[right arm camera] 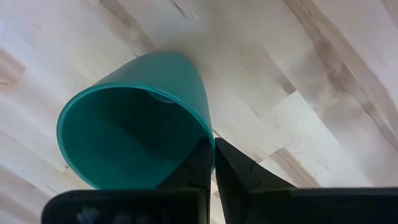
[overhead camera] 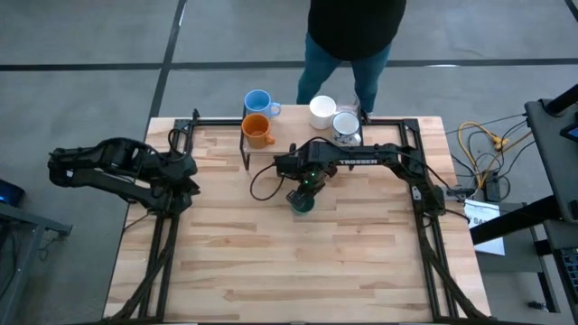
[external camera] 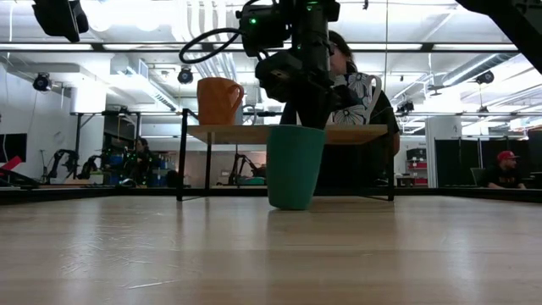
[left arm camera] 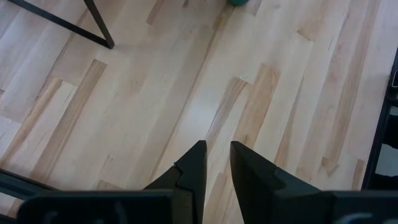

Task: Stack small to large cups/mugs on shelf
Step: Put the green cup on the shelf

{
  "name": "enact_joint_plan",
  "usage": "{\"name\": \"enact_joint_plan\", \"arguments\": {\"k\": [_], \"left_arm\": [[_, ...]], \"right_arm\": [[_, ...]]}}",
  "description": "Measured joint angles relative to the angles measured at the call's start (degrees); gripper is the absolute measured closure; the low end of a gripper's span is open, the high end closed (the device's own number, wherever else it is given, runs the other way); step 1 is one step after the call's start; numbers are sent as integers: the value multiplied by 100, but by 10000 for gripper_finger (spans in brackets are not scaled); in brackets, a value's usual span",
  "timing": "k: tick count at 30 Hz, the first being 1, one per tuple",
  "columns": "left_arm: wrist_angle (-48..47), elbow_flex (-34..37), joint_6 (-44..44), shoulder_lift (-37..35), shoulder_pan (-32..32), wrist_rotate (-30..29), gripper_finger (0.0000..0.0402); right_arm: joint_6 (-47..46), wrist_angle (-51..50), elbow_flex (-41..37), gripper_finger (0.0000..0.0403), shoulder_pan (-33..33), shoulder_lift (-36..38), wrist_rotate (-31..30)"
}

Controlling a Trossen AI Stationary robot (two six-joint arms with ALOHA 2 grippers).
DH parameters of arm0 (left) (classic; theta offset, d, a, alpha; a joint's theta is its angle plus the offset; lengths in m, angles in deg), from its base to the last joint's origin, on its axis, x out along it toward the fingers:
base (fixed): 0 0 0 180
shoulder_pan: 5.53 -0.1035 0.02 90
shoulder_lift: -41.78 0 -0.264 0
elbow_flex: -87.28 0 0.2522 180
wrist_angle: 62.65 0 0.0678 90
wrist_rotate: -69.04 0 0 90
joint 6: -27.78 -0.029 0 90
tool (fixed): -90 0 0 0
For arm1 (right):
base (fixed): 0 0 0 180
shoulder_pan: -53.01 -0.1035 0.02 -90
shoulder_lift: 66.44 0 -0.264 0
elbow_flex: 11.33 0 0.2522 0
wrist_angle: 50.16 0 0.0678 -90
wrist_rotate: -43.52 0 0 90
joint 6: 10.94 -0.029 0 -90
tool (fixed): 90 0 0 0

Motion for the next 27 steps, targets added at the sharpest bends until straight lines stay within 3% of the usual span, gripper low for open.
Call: {"name": "enact_joint_plan", "arguments": {"k": [18,27], "left_arm": [[0,0,-3,0,-1,2,345],[0,-1,-4,0,0,6,345]], "right_arm": [[12,-231,0,393,13,4,-20],[169,-294,0,347,24,4,-254]]}}
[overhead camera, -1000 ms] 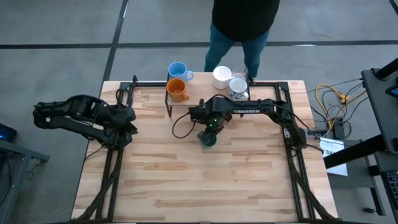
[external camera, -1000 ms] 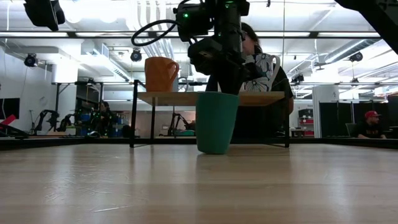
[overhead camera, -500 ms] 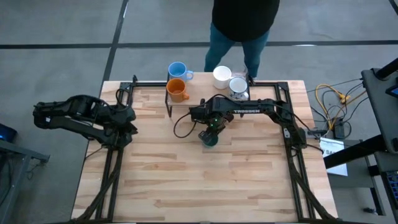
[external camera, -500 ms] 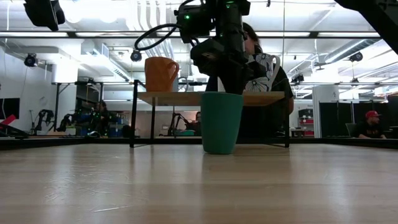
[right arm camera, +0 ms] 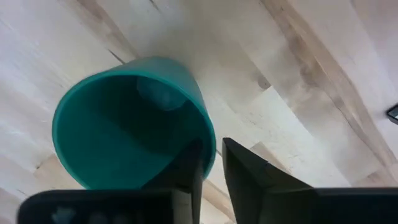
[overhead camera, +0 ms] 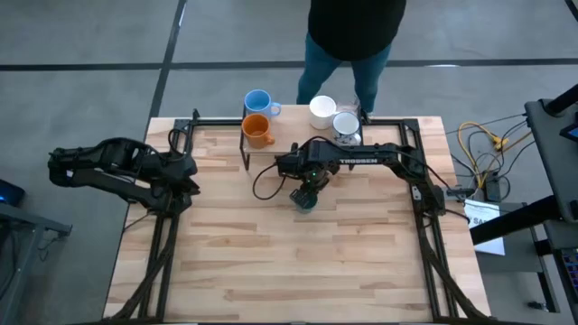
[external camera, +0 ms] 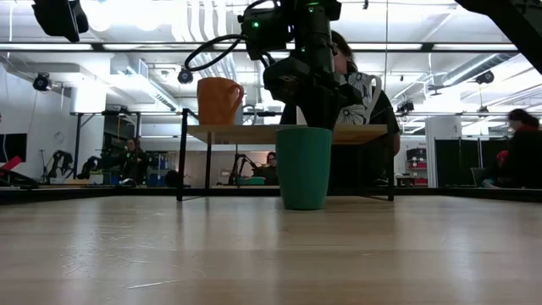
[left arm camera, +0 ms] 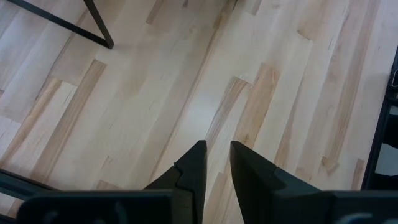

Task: Stack small to large cups/mugs on shelf
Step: Put the green cup on the shelf

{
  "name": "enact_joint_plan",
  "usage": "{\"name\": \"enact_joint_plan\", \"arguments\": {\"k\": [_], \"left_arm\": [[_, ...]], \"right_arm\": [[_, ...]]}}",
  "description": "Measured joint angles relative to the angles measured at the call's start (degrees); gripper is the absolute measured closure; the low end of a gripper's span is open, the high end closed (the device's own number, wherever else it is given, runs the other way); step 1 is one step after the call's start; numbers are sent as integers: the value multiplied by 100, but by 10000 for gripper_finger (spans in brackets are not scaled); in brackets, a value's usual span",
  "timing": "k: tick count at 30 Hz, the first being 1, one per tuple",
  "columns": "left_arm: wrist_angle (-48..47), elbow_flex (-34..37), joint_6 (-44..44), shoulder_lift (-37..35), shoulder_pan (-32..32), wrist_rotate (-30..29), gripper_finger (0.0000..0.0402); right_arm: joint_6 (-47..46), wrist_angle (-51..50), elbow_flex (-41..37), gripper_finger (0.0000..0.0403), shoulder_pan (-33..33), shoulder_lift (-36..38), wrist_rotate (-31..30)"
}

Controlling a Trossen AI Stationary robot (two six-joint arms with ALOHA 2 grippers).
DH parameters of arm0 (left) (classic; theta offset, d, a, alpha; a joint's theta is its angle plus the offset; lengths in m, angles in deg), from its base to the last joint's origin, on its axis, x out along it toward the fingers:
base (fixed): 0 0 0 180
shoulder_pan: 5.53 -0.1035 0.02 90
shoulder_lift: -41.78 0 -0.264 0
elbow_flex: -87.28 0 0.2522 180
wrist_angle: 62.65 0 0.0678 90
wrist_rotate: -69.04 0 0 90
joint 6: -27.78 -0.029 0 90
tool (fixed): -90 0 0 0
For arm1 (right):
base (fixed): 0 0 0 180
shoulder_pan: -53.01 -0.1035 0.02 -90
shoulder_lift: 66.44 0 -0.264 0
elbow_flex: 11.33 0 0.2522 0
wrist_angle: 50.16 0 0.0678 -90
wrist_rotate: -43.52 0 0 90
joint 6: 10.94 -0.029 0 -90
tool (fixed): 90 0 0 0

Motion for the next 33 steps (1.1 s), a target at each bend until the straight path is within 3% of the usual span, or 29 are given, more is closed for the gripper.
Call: {"name": "enact_joint_plan", "arguments": {"k": [12,23,26,33], "left_arm": [[-4,1,-51,0,-1,0,345],[-15,1,-59,0,1,-2,345],[-53,1,-37,0,0,-2,345],[-70,1,-32,-39,0,-2,345]], "right_arm": [[7,23,137,287,0,0,-47],[31,8,2181,246,-41,2,-389],[129,-63,2571,224,-232,45,-704],[459,-956,2459,154,-949,306,-1647]]}}
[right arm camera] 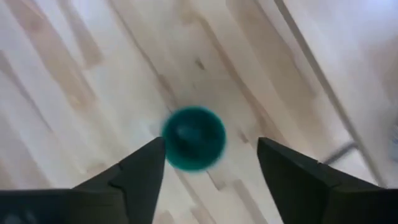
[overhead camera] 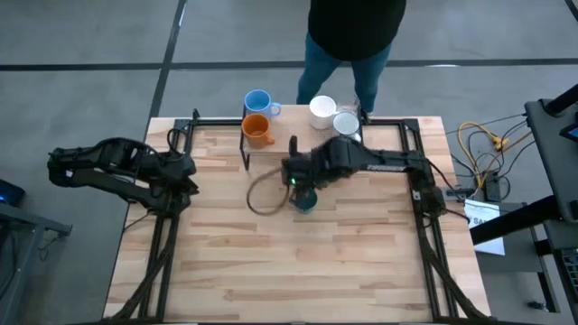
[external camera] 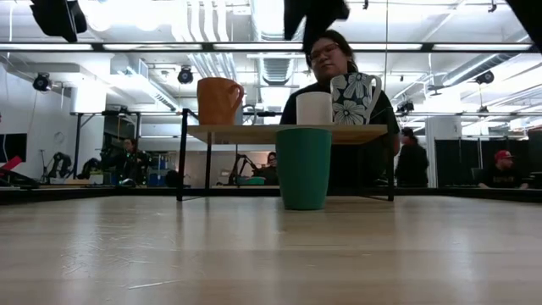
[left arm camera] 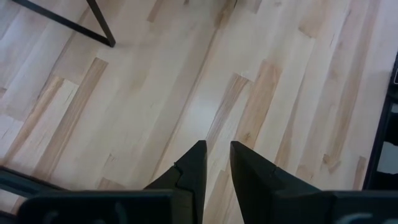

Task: Stack small to large cups/mugs on shelf
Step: Put the green cup on the shelf

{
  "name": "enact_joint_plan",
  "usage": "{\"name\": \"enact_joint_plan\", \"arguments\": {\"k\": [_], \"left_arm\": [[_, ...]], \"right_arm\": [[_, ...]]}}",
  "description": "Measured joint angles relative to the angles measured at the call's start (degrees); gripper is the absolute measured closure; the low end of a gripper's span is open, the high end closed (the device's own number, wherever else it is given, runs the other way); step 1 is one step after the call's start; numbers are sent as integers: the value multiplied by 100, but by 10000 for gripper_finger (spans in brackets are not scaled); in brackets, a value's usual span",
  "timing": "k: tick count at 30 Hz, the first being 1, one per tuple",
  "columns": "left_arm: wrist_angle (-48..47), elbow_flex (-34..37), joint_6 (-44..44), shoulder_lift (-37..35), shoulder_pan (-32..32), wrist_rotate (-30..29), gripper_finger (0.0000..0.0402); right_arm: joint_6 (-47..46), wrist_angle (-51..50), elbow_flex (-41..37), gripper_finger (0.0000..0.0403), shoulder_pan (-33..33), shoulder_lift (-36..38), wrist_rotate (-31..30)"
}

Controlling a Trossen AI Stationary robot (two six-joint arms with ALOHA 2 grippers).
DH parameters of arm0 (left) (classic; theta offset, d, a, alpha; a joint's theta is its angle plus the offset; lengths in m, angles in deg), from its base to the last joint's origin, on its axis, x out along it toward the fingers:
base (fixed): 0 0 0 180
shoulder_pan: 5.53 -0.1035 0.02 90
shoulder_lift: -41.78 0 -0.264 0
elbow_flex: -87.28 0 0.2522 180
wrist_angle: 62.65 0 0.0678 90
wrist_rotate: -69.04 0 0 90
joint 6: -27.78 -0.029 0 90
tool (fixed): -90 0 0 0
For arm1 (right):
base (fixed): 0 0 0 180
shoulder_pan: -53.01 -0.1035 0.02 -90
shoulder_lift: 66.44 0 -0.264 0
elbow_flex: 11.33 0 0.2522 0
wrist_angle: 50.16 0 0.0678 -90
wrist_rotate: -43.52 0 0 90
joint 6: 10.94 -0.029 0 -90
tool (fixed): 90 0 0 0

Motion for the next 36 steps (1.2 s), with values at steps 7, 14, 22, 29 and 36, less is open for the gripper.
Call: {"name": "enact_joint_plan", "arguments": {"k": [7,14,22,29,36], "left_arm": [[0,0,-1,-69,-2,0,345],[-10,0,-1,-86,-2,0,345],[-31,0,8,-85,1,34,345],[-27,0,7,-85,-1,50,345],[-22,0,8,-79,0,49,345]], "right_arm": [[-645,-141,44,91,-730,305,-993],[-1221,-141,31,30,-870,1147,-1854],[-1364,-145,-46,21,-817,2159,-1890],[-1577,-137,-46,21,-817,2732,-1864],[-1322,-103,-46,21,-817,2861,-1803]]}}
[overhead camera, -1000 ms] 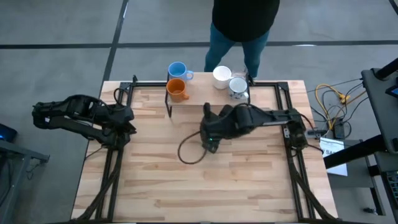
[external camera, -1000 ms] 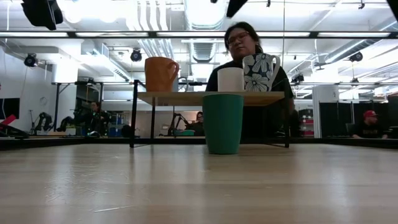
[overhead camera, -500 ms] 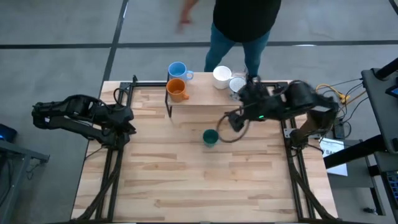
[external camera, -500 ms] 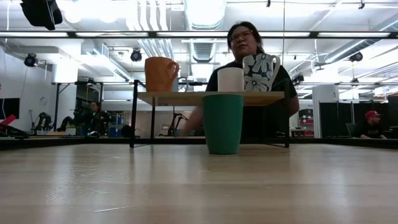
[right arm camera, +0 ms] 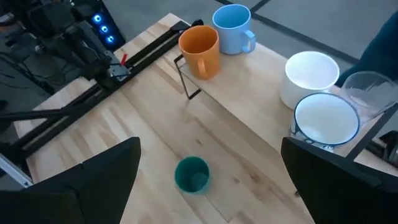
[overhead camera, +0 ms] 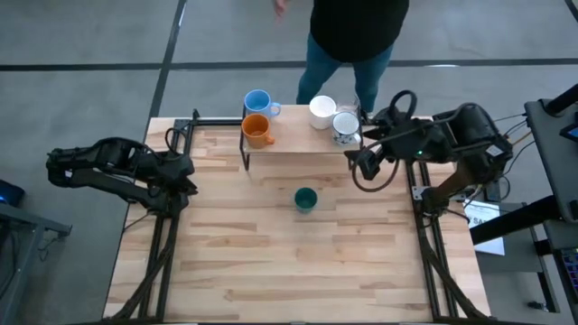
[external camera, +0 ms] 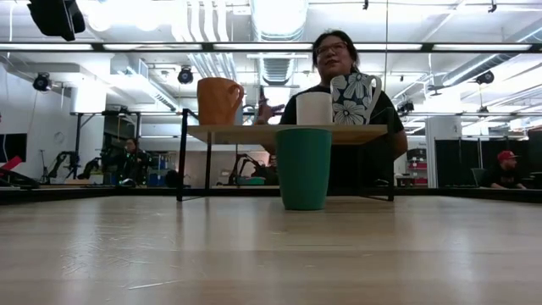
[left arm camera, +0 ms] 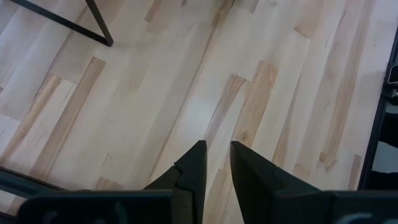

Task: Stack small to large cups/mugs on shelf
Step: Put the green cup on the shelf

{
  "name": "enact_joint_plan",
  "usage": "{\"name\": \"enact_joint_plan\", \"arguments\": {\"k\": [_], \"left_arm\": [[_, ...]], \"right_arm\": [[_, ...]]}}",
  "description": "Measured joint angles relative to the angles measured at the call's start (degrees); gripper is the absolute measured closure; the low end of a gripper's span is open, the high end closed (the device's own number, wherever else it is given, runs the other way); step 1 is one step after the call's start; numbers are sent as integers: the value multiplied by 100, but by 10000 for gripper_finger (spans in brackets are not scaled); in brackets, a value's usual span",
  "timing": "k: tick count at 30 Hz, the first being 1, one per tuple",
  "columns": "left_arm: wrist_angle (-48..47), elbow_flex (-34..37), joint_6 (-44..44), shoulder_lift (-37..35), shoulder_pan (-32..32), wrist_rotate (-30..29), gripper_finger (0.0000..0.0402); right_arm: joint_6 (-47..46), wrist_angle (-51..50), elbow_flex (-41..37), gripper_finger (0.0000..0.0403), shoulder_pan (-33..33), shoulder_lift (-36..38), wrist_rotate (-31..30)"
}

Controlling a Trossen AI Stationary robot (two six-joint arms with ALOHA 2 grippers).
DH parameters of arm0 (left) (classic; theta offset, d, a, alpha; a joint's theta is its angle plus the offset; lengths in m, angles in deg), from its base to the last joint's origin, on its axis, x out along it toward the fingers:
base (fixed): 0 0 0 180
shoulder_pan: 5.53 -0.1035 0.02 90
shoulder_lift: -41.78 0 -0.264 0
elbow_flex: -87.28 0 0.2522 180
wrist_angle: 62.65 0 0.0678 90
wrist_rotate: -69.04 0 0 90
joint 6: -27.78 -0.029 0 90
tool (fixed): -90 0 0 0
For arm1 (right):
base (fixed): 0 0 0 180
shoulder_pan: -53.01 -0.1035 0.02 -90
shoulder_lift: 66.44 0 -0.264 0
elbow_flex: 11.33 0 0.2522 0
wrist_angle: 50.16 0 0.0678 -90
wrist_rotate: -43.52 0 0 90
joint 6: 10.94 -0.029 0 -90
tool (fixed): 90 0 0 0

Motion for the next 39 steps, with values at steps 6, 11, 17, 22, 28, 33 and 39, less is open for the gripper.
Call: {"name": "enact_joint_plan", "arguments": {"k": [6,11,17,22,28,33,39], "left_arm": [[9,0,27,4,-2,36,345],[9,0,29,2,0,59,345],[9,0,30,4,-1,65,345],[7,0,35,4,-2,69,345],[7,0,49,4,0,89,345],[7,0,49,4,-1,87,345],[2,0,51,-3,0,136,345]], "right_arm": [[-79,126,-2,21,2,-66,23],[20,606,0,21,0,-96,629],[442,1108,0,21,0,-95,1204],[494,1340,0,21,4,-115,1420],[509,1603,0,21,-18,-339,1872],[675,1764,-2,6,-12,-425,1589],[1591,3233,59,5,-232,-52,1388]]}}
